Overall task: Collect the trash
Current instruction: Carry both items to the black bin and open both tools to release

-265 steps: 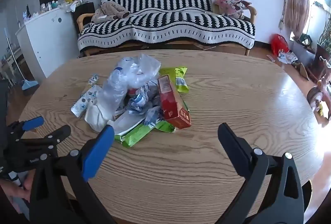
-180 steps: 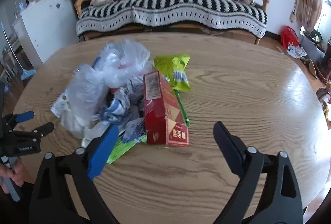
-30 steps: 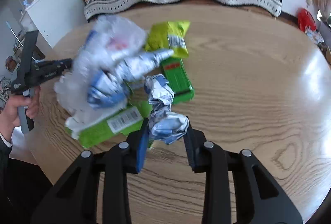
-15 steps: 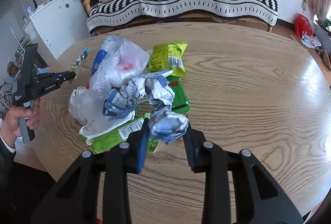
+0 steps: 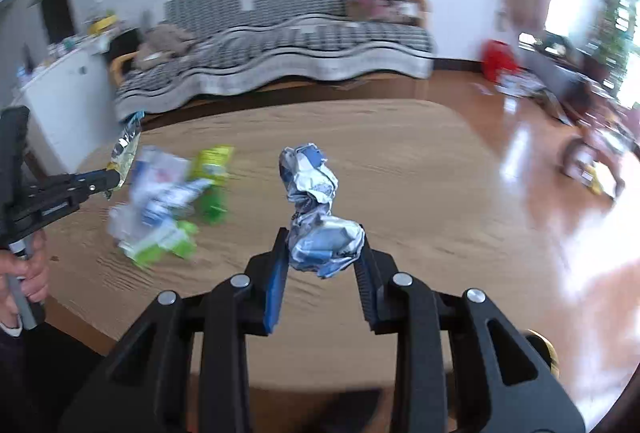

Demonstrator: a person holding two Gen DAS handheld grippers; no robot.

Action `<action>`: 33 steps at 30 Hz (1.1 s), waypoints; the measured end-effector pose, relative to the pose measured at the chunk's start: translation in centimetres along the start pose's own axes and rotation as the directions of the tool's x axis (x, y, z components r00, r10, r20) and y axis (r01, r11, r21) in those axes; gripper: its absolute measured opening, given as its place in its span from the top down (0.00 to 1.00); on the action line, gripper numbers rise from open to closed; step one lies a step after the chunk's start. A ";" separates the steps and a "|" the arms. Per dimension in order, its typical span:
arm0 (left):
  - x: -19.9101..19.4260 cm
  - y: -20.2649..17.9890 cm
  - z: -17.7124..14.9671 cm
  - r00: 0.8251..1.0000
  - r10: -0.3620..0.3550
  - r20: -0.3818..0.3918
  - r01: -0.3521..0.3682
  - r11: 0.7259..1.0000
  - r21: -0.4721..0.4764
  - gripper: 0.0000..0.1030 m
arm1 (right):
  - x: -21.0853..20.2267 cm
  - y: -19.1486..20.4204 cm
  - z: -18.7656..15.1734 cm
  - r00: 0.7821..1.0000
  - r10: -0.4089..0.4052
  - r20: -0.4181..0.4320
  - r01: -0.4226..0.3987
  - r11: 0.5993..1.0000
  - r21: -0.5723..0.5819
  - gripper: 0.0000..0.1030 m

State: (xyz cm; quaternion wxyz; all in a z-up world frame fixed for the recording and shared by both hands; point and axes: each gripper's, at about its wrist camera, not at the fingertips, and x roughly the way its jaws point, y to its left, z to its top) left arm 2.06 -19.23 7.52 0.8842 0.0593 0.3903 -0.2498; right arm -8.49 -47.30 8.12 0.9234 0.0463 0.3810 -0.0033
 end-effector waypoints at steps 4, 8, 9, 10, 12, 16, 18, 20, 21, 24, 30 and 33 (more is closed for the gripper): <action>2.9 -14.1 0.8 0.985 -0.160 -0.065 0.167 0.976 0.139 0.86 | -4.4 -9.1 -3.7 0.991 -0.133 -0.020 0.135 0.985 0.109 0.70; 6.0 -28.0 -0.7 0.946 -0.277 -0.168 0.313 0.914 0.259 0.86 | -8.0 -17.7 -8.6 0.969 -0.236 -0.078 0.248 0.936 0.248 0.70; 7.0 -31.0 -1.5 0.931 -0.301 -0.206 0.350 0.897 0.270 0.86 | -8.5 -19.0 -9.5 0.963 -0.253 -0.089 0.268 0.926 0.268 0.70; 7.8 -32.9 -2.1 0.922 -0.311 -0.232 0.369 0.887 0.278 0.86 | -9.1 -20.9 -11.0 0.956 -0.272 -0.106 0.292 0.910 0.294 0.69; 10.2 -37.5 -4.2 0.907 -0.307 -0.288 0.392 0.866 0.311 0.86 | -9.7 -23.6 -13.1 0.945 -0.297 -0.136 0.326 0.882 0.339 0.69; 14.7 -42.7 -8.8 0.864 -0.295 -0.407 0.442 0.833 0.334 0.86 | -8.8 -28.1 -17.3 0.932 -0.295 -0.209 0.357 0.837 0.415 0.69; 16.6 -43.9 -10.7 0.838 -0.292 -0.462 0.463 0.828 0.317 0.86 | -7.4 -29.6 -19.5 0.931 -0.272 -0.243 0.357 0.820 0.447 0.69; 18.3 -44.2 -11.5 0.825 -0.280 -0.491 0.470 0.822 0.321 0.86 | -5.8 -30.6 -20.9 0.928 -0.251 -0.274 0.357 0.810 0.466 0.69; 18.9 -44.0 -11.6 0.828 -0.268 -0.492 0.461 0.824 0.328 0.86 | -4.7 -31.1 -21.9 0.928 -0.233 -0.292 0.354 0.800 0.485 0.69; 20.6 -44.0 -12.1 0.820 -0.257 -0.511 0.456 0.833 0.312 0.86 | -2.8 -32.4 -23.4 0.929 -0.207 -0.308 0.347 0.777 0.525 0.69; 22.1 -45.4 -12.7 0.824 -0.240 -0.513 0.449 0.829 0.333 0.86 | -0.6 -33.9 -23.7 0.932 -0.184 -0.313 0.338 0.756 0.561 0.68; 22.2 -45.7 -12.6 0.822 -0.260 -0.507 0.460 0.828 0.321 0.85 | -0.5 -34.2 -23.4 0.931 -0.194 -0.310 0.344 0.751 0.564 0.68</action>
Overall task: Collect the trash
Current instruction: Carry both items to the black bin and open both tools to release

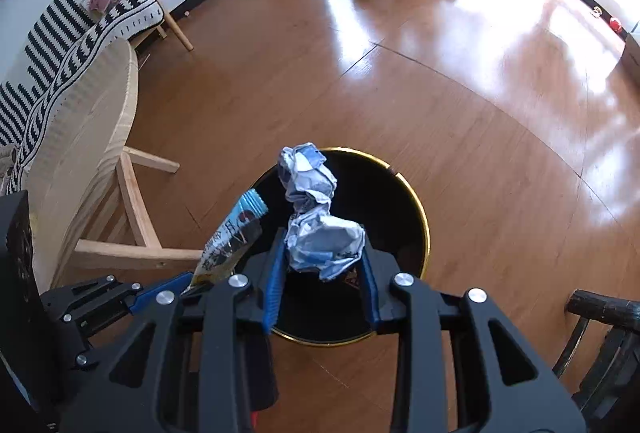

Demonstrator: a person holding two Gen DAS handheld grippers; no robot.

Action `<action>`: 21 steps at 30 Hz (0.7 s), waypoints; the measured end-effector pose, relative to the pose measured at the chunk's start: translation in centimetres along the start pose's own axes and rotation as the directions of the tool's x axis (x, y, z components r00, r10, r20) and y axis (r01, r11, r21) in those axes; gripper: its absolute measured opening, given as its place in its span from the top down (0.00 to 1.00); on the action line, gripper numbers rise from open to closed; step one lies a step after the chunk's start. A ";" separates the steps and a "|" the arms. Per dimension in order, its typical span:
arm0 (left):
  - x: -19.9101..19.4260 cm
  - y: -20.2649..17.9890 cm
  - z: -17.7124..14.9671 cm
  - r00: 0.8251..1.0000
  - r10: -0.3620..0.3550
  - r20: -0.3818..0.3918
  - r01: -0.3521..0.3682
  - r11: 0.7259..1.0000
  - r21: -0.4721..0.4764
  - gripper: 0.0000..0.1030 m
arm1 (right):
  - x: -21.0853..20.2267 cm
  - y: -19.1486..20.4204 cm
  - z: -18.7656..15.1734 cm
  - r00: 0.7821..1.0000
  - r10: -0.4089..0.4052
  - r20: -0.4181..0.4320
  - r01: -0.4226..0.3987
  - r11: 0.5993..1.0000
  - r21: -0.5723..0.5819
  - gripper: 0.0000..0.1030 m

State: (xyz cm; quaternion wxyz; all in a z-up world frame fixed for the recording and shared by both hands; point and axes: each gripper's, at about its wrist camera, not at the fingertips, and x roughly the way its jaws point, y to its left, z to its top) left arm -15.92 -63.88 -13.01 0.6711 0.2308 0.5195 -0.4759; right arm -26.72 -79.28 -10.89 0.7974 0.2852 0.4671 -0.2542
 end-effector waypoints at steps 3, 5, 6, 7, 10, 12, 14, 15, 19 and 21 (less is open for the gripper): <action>0.4 0.2 0.0 1.000 -0.011 -0.009 0.011 1.000 -0.003 0.74 | 0.0 -0.5 0.5 1.000 -0.002 -0.001 0.002 1.000 0.015 0.58; 0.9 0.5 0.0 1.000 0.009 -0.023 -0.009 1.000 -0.012 0.48 | 0.0 -0.6 0.9 1.000 -0.006 0.002 0.006 1.000 0.021 0.50; 0.9 0.6 0.0 1.000 0.019 -0.018 -0.020 1.000 -0.017 0.45 | 0.0 -0.6 1.1 1.000 -0.009 0.005 0.009 1.000 0.020 0.48; 0.7 0.6 0.0 1.000 0.022 -0.012 -0.023 1.000 -0.019 0.45 | 0.0 -0.5 1.2 1.000 -0.012 0.004 0.011 1.000 0.020 0.45; 0.2 0.5 0.1 1.000 0.018 -0.003 -0.018 1.000 -0.019 0.35 | -0.3 -0.4 1.3 1.000 -0.013 0.006 0.013 1.000 0.020 0.41; -0.5 0.6 0.2 1.000 0.030 0.004 -0.030 0.999 -0.025 0.29 | -0.8 -0.1 1.3 1.000 -0.009 0.012 0.009 1.000 0.022 0.41; -1.9 0.9 0.3 0.999 0.035 0.018 -0.034 0.999 -0.042 0.22 | -1.9 0.4 1.4 1.000 -0.004 0.031 0.003 1.000 0.022 0.35; -3.0 1.3 0.3 0.999 0.036 0.030 -0.035 0.998 -0.056 0.18 | -2.8 1.0 1.7 0.999 -0.004 0.052 0.003 1.000 0.015 0.33; -9.7 4.8 -0.3 0.995 -0.020 0.100 0.035 0.988 -0.152 0.17 | -6.7 4.8 2.6 0.989 0.013 0.146 -0.005 0.999 -0.052 0.30; -14.5 7.8 -1.2 0.981 -0.023 0.191 0.060 0.981 -0.186 0.15 | -8.7 7.8 3.1 0.980 0.048 0.192 -0.031 0.995 -0.092 0.27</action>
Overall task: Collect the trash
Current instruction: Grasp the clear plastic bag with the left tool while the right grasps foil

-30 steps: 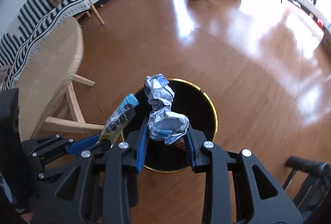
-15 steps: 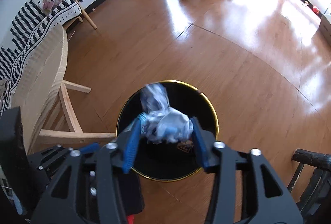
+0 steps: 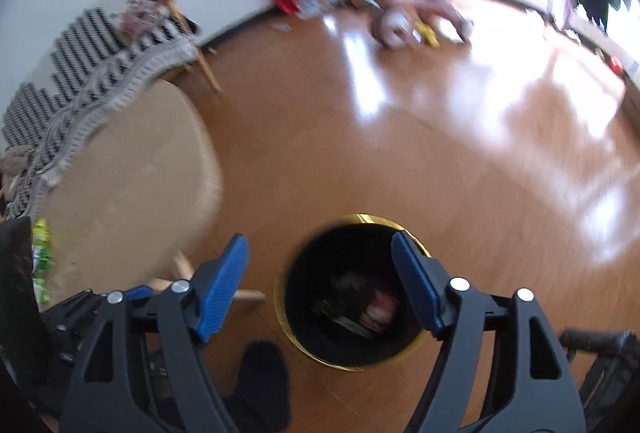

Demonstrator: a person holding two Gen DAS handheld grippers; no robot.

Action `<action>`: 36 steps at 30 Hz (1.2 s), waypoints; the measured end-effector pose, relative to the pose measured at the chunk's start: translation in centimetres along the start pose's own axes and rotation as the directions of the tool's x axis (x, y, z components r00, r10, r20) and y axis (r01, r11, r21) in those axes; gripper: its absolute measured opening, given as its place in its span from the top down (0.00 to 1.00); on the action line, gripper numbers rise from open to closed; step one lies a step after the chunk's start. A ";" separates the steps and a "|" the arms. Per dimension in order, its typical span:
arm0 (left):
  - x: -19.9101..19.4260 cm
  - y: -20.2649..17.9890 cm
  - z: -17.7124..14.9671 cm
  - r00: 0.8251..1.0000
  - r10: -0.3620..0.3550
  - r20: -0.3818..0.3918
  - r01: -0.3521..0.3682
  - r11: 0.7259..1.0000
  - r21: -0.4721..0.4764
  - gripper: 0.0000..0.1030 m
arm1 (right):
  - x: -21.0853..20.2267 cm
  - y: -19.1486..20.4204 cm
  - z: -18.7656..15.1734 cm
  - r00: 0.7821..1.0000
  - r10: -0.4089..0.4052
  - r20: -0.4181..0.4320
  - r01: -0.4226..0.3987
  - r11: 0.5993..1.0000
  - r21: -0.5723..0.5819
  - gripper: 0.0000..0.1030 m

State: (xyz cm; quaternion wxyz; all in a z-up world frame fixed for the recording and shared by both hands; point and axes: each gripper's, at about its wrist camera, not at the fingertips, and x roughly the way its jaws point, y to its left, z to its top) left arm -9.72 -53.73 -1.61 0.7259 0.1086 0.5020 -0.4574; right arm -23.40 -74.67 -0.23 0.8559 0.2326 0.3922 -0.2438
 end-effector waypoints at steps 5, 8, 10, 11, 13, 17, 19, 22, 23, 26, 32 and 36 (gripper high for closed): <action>-14.3 11.1 -1.9 0.958 0.153 0.242 -0.132 0.986 -0.100 0.10 | -3.2 12.4 1.6 0.983 0.163 0.080 -0.152 0.980 -0.131 0.21; -20.7 18.6 -5.5 0.912 0.293 0.287 -0.243 0.950 -0.198 0.10 | -3.6 21.9 1.0 0.955 0.293 0.056 -0.273 0.934 -0.231 0.21; -24.5 23.7 -8.6 0.881 0.379 0.284 -0.303 0.912 -0.276 0.10 | -3.3 28.9 -0.2 0.927 0.375 0.010 -0.355 0.885 -0.300 0.21; -26.2 25.9 -10.2 0.863 0.420 0.280 -0.332 0.891 -0.311 0.10 | -3.0 32.3 -1.0 0.914 0.406 -0.019 -0.389 0.860 -0.331 0.21; -28.9 29.5 -13.1 0.828 0.491 0.269 -0.384 0.848 -0.365 0.10 | -2.5 38.5 -2.5 0.888 0.453 -0.077 -0.447 0.812 -0.375 0.21; -32.7 36.5 -18.6 0.763 0.610 0.216 -0.465 0.749 -0.471 0.10 | -1.7 49.5 -5.6 0.828 0.528 -0.187 -0.553 0.716 -0.426 0.21; -33.5 38.6 -20.2 0.753 0.622 0.214 -0.448 0.724 -0.526 0.10 | -1.3 53.1 -6.9 0.807 0.547 -0.222 -0.585 0.690 -0.427 0.21; -33.1 40.6 -22.0 0.773 0.599 0.208 -0.402 0.717 -0.570 0.10 | 0.0 56.7 -8.5 0.808 0.540 -0.238 -0.584 0.675 -0.451 0.21; -32.7 40.8 -22.0 0.779 0.595 0.197 -0.409 0.720 -0.561 0.10 | 0.4 57.0 -9.1 0.809 0.538 -0.238 -0.581 0.671 -0.460 0.21; -31.2 40.0 -21.3 0.791 0.578 0.198 -0.420 0.750 -0.510 0.10 | 3.0 56.8 -10.1 0.823 0.502 -0.266 -0.566 0.685 -0.459 0.22; -27.2 37.3 -19.0 0.832 0.514 0.208 -0.405 0.820 -0.404 0.10 | 7.8 55.3 -10.4 0.771 0.497 -0.398 -0.624 0.715 -0.315 0.32; -24.7 37.1 -17.4 0.828 0.527 0.192 -0.438 0.821 -0.365 0.10 | 9.3 55.3 -10.6 0.707 0.540 -0.458 -0.676 0.706 -0.211 0.33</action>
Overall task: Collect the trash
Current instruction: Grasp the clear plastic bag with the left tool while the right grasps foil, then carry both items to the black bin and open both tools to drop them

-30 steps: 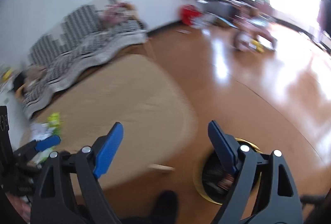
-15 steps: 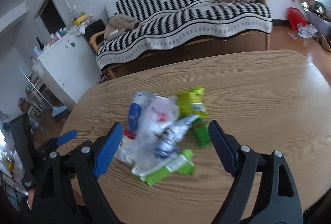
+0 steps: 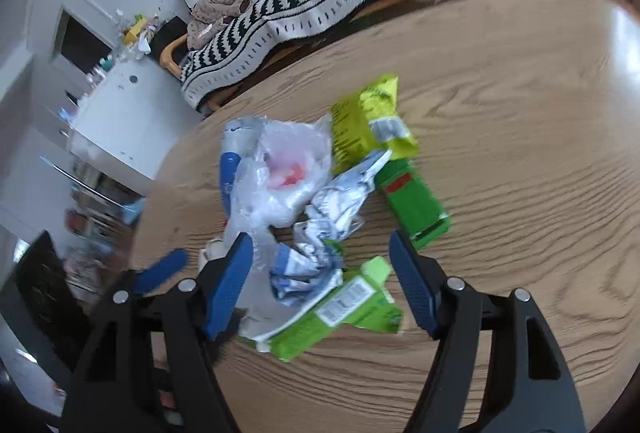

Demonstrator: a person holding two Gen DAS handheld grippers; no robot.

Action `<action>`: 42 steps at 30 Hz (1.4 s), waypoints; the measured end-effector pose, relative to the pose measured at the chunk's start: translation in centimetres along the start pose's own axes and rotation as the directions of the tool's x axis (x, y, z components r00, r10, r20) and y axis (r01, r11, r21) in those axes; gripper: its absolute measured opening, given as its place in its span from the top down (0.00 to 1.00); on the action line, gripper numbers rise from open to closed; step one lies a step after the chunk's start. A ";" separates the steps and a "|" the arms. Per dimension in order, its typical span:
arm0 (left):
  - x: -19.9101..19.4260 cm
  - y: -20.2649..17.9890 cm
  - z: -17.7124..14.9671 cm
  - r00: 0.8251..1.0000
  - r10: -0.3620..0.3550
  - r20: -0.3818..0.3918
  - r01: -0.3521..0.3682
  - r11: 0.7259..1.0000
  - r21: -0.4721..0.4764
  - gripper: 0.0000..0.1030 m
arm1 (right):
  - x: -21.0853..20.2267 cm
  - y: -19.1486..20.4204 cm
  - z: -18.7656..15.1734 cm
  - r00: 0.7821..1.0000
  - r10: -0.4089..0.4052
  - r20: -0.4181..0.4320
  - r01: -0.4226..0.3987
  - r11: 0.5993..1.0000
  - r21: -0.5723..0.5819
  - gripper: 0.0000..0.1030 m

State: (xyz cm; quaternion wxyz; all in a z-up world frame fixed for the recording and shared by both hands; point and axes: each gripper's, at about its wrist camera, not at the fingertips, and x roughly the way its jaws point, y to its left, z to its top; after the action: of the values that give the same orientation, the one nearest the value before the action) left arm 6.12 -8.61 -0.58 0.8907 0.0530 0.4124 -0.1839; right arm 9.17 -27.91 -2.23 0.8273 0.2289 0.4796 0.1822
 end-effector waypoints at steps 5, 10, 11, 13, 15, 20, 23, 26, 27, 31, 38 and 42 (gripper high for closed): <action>1.5 0.3 0.3 1.000 0.012 -0.016 -0.012 1.000 -0.019 0.16 | 2.0 -0.6 0.2 0.997 0.057 -0.058 -0.053 0.996 0.067 0.47; 2.0 1.3 0.2 0.998 -0.044 -0.046 0.041 0.998 -0.053 0.58 | 2.9 -0.6 0.1 0.993 0.089 -0.083 -0.082 0.993 0.088 0.62; 2.1 1.3 0.1 0.998 -0.030 -0.057 0.027 0.998 -0.052 0.78 | 2.9 -0.4 0.0 0.993 0.089 -0.082 -0.082 0.993 0.085 0.69; 1.8 1.6 0.0 0.998 -0.014 -0.059 0.010 0.998 -0.055 0.93 | 2.5 0.1 0.1 0.996 0.065 -0.062 -0.060 0.996 0.065 0.72; 0.6 1.8 0.1 1.000 -0.012 -0.026 0.010 0.998 -0.062 0.95 | 1.9 0.9 0.2 0.998 0.039 -0.039 -0.037 0.999 0.031 0.74; -1.5 2.5 0.3 1.000 -0.013 0.025 0.015 0.997 -0.076 0.96 | 0.1 2.6 0.1 1.000 0.029 0.005 -0.029 0.999 -0.039 0.74; -1.8 2.8 0.3 1.000 -0.012 0.027 0.014 0.996 -0.090 0.97 | -0.6 3.1 -0.1 1.000 0.015 0.025 -0.014 0.998 -0.068 0.75; -2.1 2.8 0.3 0.999 -0.007 0.037 0.011 0.996 -0.089 0.97 | -1.1 3.2 -0.2 0.999 0.009 0.034 -0.006 0.997 -0.083 0.75; -2.1 2.8 0.3 0.999 -0.006 0.038 0.010 0.996 -0.088 0.97 | -1.2 3.2 -0.2 0.999 0.006 0.039 -0.003 0.996 -0.084 0.75; -2.1 2.5 0.3 0.999 -0.003 0.032 0.006 0.996 -0.086 0.97 | -2.0 3.2 -0.4 0.999 -0.001 0.054 0.006 0.997 -0.082 0.75; -3.9 -1.0 0.9 0.998 -0.028 0.050 0.030 0.999 -0.030 0.97 | -9.1 1.0 -1.2 0.985 -0.046 0.165 0.058 0.996 -0.070 0.75; -4.8 -6.1 1.9 0.994 -0.101 0.051 0.100 0.995 0.014 0.97 | -17.2 -3.9 -3.0 0.954 -0.159 0.254 0.172 0.985 -0.032 0.75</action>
State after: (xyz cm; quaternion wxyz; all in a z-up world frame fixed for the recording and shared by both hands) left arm 2.37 -13.42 4.61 0.8903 0.0323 0.3904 -0.2322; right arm -1.27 -39.51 6.55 0.8993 0.1870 0.3839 0.0948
